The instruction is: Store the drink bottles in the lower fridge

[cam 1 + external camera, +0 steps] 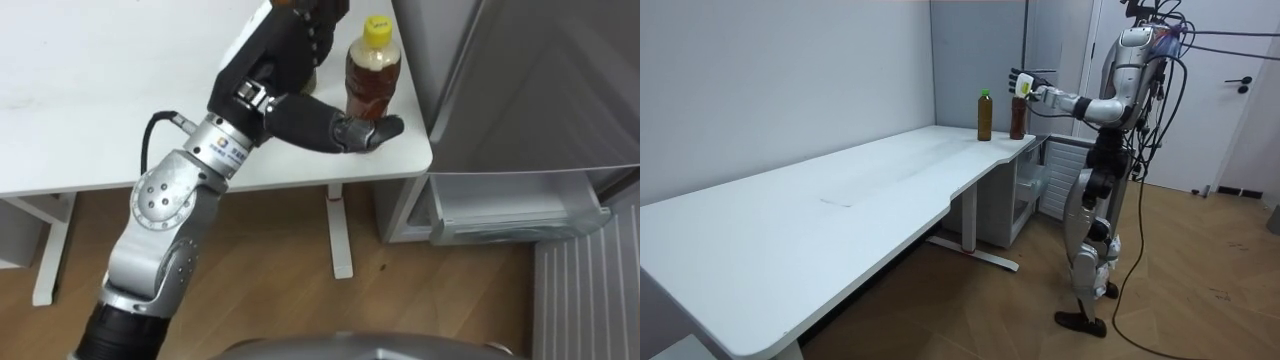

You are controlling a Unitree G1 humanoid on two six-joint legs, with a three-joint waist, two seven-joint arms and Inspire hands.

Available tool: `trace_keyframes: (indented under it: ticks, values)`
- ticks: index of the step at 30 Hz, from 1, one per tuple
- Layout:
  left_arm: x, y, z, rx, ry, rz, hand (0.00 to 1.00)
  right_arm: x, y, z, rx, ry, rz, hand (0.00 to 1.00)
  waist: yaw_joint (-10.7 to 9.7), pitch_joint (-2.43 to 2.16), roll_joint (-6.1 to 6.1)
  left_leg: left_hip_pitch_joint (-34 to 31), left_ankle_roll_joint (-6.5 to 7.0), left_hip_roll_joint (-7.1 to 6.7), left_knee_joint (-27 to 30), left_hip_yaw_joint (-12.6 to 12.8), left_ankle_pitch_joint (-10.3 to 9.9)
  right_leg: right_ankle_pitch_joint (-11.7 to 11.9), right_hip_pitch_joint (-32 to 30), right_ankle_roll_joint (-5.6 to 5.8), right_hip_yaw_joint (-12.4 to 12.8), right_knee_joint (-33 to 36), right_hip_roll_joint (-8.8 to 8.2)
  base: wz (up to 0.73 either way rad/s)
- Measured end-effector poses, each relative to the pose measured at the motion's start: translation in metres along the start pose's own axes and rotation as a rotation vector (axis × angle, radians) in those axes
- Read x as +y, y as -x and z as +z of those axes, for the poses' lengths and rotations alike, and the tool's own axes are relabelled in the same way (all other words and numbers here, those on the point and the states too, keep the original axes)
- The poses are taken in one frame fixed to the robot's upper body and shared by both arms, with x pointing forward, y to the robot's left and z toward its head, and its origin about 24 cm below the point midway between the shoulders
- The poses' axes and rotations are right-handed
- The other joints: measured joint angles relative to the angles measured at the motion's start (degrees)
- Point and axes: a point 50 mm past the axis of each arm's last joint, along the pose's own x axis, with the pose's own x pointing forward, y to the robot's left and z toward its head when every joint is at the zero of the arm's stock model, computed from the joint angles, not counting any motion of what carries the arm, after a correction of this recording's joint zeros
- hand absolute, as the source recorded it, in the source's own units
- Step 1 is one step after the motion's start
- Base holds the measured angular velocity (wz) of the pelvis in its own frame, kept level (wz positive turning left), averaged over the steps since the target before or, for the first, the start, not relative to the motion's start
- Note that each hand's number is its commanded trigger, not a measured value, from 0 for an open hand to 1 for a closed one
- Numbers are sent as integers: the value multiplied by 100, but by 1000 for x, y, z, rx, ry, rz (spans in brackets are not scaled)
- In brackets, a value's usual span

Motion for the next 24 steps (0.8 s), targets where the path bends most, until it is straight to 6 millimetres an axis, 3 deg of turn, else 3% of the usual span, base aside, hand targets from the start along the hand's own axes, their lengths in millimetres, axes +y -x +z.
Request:
trace_keyframes:
  ticks: [24]
  values:
    - [7,4,-23,99,10,75,0,-2,0,1,-6,-5,-34,0,-58,-21,33,12,0,2,2,5,0,0,7,0,10,4,1,0]
